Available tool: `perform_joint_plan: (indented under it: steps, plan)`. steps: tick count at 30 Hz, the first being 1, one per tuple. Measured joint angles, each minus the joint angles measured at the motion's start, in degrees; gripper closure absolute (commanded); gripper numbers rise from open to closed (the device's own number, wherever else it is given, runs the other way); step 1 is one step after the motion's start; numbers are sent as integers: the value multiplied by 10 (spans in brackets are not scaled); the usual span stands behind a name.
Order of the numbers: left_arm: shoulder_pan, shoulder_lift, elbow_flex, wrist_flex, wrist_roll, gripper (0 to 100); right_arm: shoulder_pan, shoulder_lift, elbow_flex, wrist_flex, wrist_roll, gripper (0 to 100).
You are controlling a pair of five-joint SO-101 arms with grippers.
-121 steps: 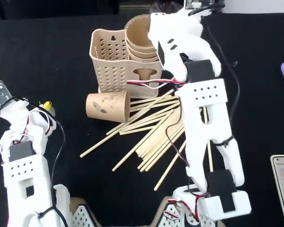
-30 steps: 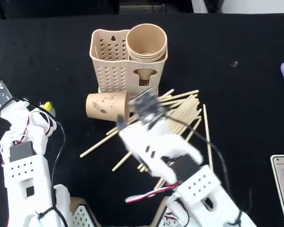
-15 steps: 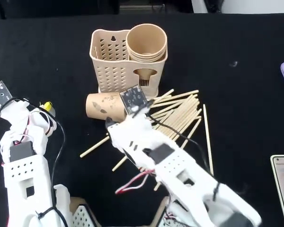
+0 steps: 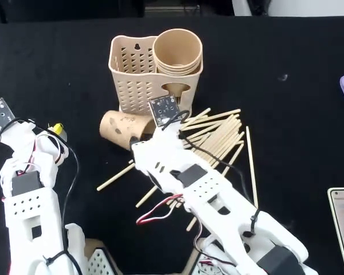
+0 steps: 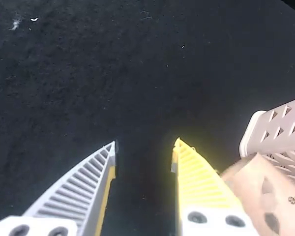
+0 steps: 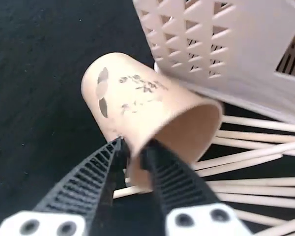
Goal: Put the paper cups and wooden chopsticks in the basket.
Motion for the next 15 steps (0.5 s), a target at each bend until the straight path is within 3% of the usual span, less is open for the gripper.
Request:
perform_joint_plan:
  steps: [6,10,15]
  plan:
    - [0,0,0,0,0,812,2,-54,0,31,33,988]
    - [0,0,0,0,0,812,4,-149,0,111,55,988]
    - [0,0,0,0,0,812,4,-315,-11,245,150,988]
